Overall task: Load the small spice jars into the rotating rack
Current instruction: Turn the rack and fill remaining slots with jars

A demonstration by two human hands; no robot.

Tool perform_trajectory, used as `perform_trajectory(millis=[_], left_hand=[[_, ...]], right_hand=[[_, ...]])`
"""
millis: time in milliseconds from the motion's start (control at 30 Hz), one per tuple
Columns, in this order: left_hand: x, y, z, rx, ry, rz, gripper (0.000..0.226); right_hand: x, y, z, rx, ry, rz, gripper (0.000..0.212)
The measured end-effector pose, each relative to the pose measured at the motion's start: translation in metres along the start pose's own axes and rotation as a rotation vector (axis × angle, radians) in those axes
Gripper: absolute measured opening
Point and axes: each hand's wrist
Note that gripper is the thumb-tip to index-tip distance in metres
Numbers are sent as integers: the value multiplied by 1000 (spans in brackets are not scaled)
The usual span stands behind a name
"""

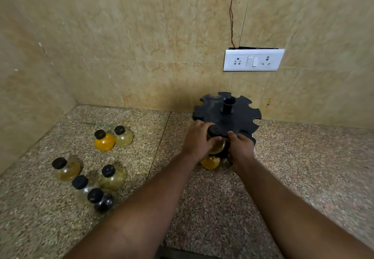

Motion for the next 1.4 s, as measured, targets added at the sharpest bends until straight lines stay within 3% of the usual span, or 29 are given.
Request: perform_trajectory(millis=[167, 533, 800, 933, 1000, 1067, 1200, 1400], left_hand=[[9, 7, -1, 8, -38, -23, 53], [6, 11, 17, -352, -215, -212, 49], [-65, 13, 52, -466, -501, -364, 45], [-124, 18, 78, -574, -756, -501, 19], [-149, 15, 84, -609, -834, -574, 16], [-177, 9, 92, -556, -921, -637, 20], [-218, -8, 115, -498, -1022, -762, 21], [-240, -40, 156, -386, -1030, -853, 67]], right_hand=[[7, -1, -1, -55, -35, 23, 22], [1, 16, -10, 1, -28, 68, 27], [-36, 50, -53, -297, -58, 327, 23], [-59, 69, -84, -523, -78, 512, 47], [-70, 78, -95, -614, -102, 586, 40], [-80, 93, -107, -698, -121, 635, 33], [-101, 121, -129, -853, -166, 721, 40], [-116, 158, -156, -1110, -219, 801, 54]])
Point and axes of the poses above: each hand's wrist, its own x-axis towards the middle knuckle, its own y-axis out of the palm, z = x × y, and after that the axes turned 7 degrees about z, right-handed
